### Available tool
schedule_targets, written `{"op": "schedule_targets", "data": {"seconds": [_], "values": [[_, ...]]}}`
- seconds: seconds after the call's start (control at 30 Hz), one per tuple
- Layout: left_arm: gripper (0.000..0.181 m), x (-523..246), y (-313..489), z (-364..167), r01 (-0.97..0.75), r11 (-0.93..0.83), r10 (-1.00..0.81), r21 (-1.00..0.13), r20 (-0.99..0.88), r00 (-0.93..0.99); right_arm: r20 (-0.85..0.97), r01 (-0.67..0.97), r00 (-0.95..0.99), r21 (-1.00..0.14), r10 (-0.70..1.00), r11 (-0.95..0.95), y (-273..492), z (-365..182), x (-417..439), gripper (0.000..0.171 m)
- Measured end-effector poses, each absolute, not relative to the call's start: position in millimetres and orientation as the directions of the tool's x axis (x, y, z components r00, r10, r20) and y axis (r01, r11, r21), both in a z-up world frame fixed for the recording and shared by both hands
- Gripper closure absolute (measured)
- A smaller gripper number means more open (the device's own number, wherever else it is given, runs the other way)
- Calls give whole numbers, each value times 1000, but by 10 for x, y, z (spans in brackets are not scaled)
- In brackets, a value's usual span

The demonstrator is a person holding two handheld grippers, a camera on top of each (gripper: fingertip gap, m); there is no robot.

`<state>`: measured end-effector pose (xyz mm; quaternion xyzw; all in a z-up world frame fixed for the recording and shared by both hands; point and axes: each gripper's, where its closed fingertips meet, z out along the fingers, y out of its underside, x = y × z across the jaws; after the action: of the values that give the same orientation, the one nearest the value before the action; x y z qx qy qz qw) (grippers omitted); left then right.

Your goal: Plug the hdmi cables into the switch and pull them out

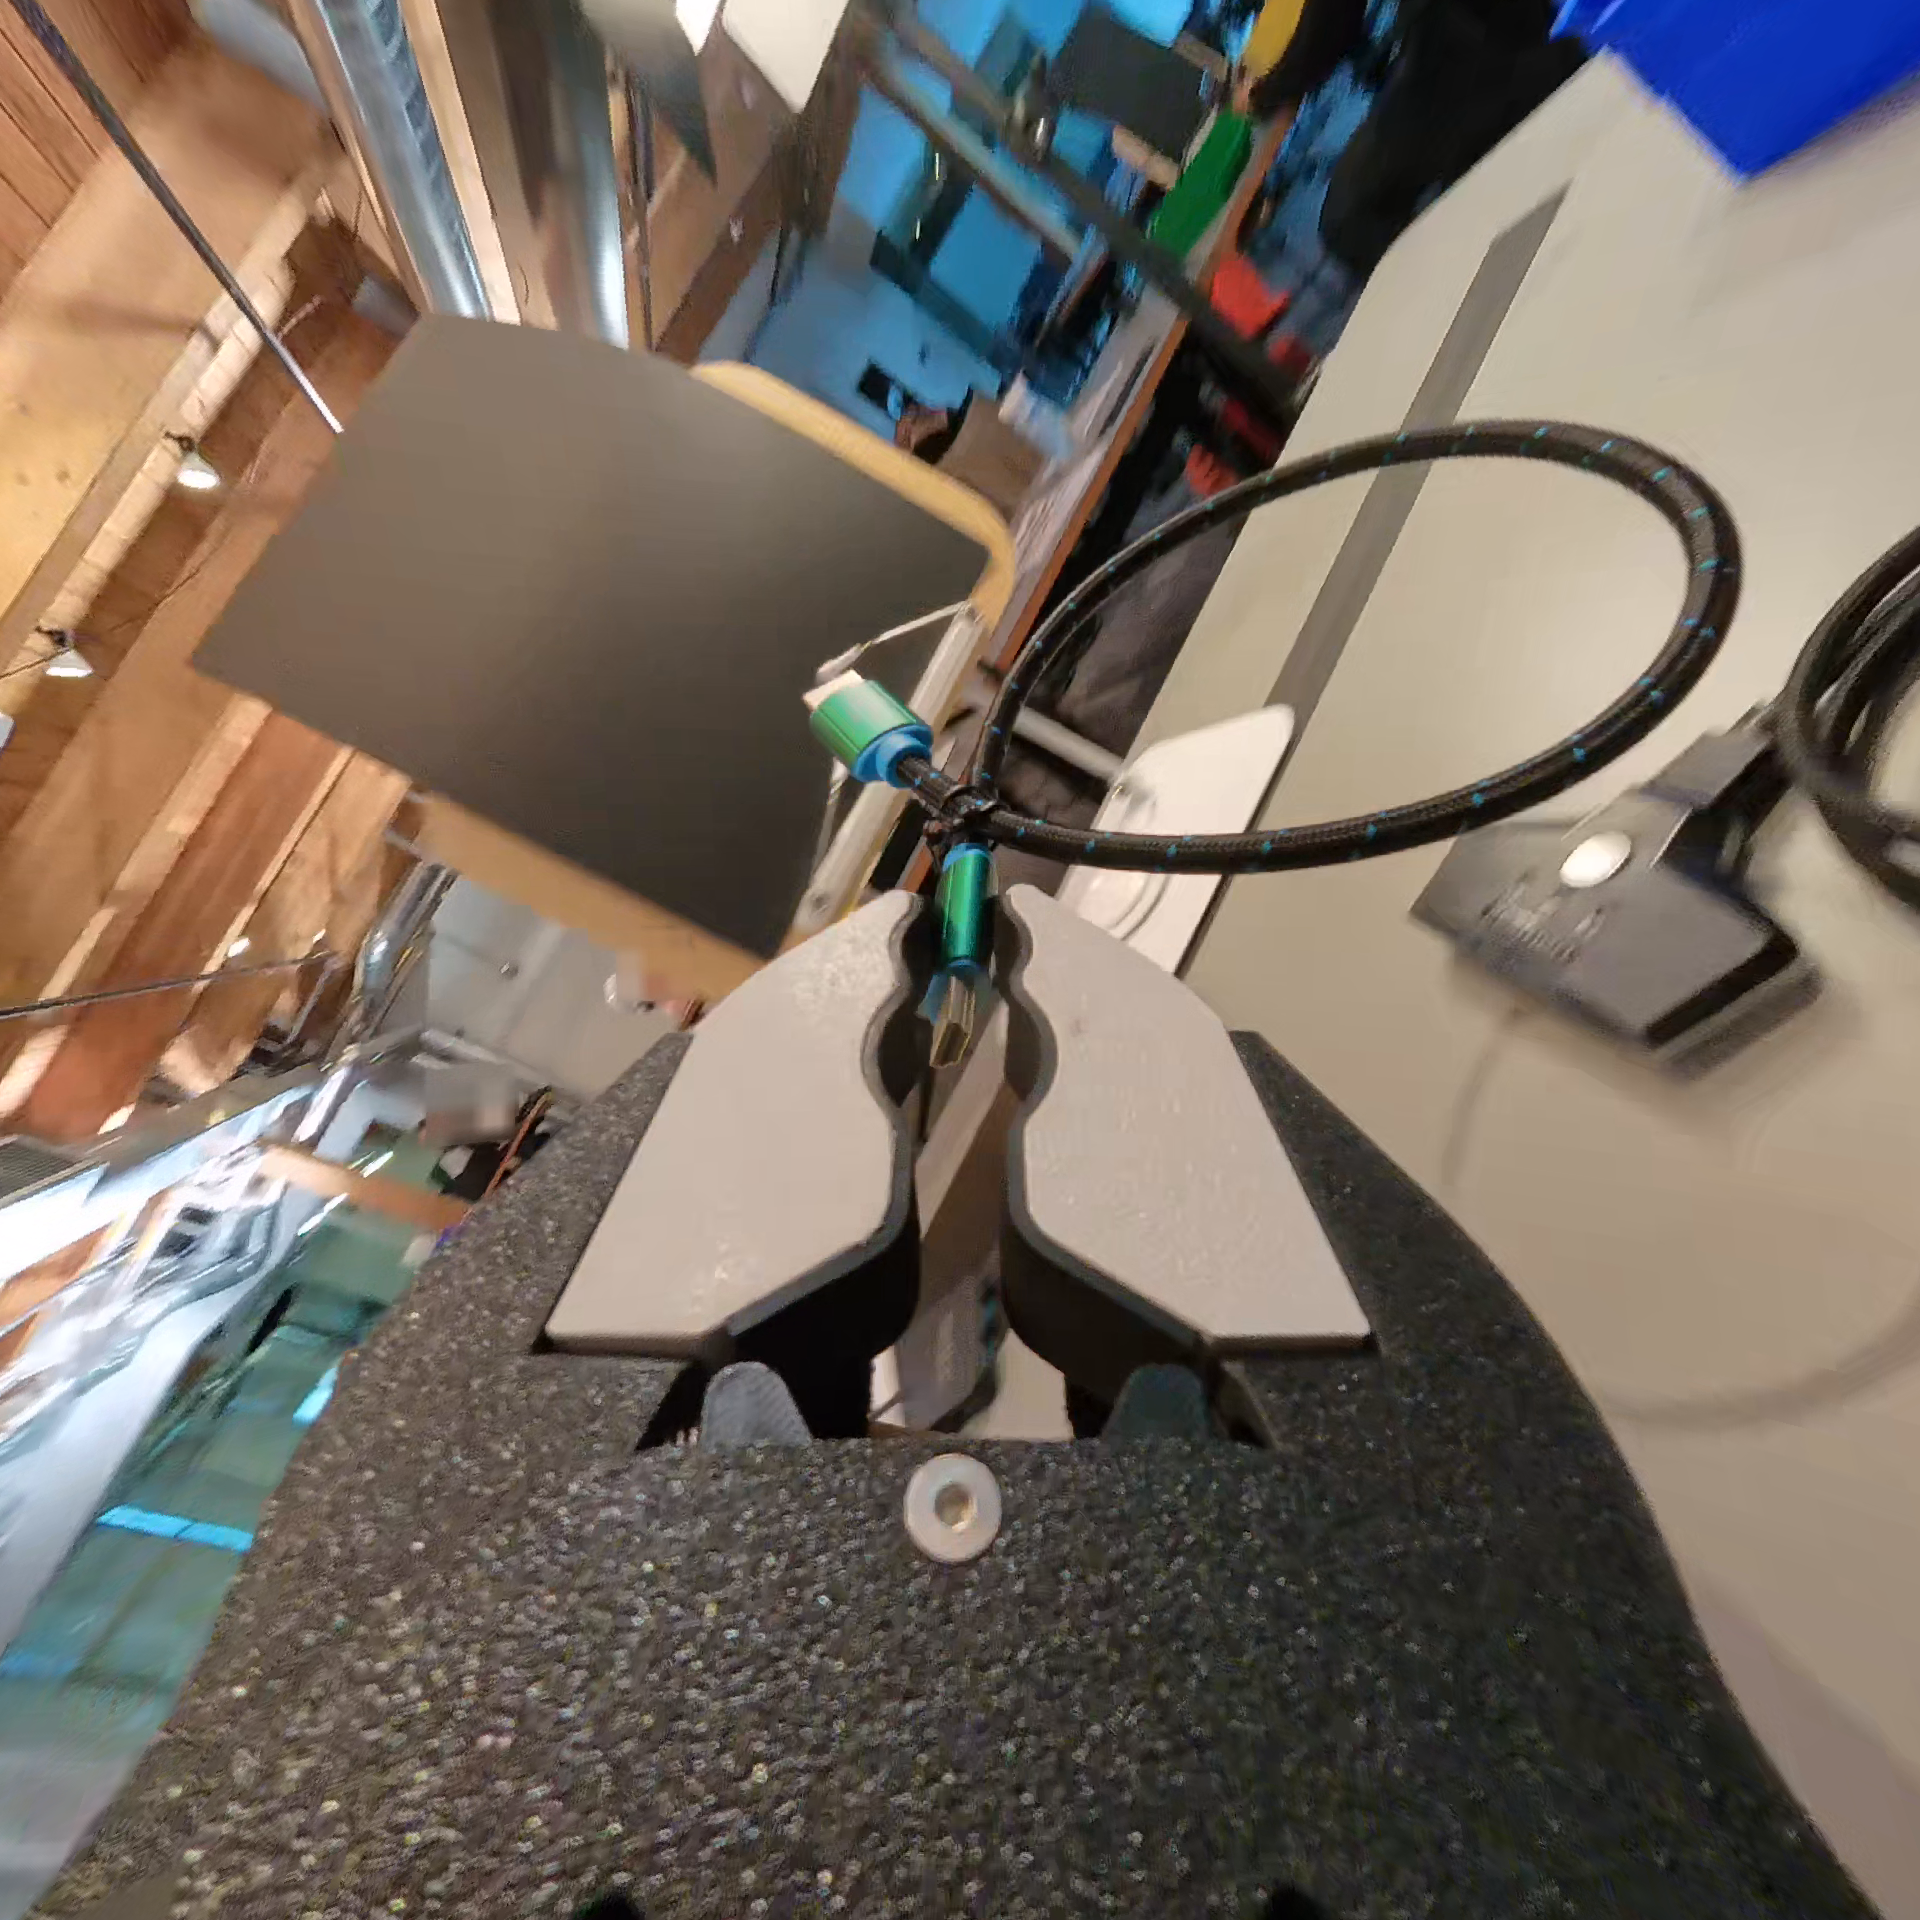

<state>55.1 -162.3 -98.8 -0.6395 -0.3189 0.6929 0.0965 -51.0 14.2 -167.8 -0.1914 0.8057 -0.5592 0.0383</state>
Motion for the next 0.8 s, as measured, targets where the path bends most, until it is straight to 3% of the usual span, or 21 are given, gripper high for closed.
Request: {"op": "schedule_targets", "data": {"seconds": [0.23, 0.37, 0.6, 0.8], "values": [[170, 200, -1045, -1651, 21, -702, 712, -712, -700, 63, 52, -127, -942, -970, -333, 209, -398, -1547, -715, 118], [170, 337, -670, -1793, -84, -556, 765, -827, -548, 337, -6, -87, -885, -980, -465, 178, -514, -1627, -686, 120], [170, 429, -389, -2068, -69, -474, 699, -878, -422, 577, -59, -105, -732, -975, -679, 197, -544, -1921, -367, 113], [170, 410, -295, -2223, -22, -502, 665, -864, -402, 630, -13, -159, -735, -969, -678, 190, -542, -2033, -344, 115]]}}
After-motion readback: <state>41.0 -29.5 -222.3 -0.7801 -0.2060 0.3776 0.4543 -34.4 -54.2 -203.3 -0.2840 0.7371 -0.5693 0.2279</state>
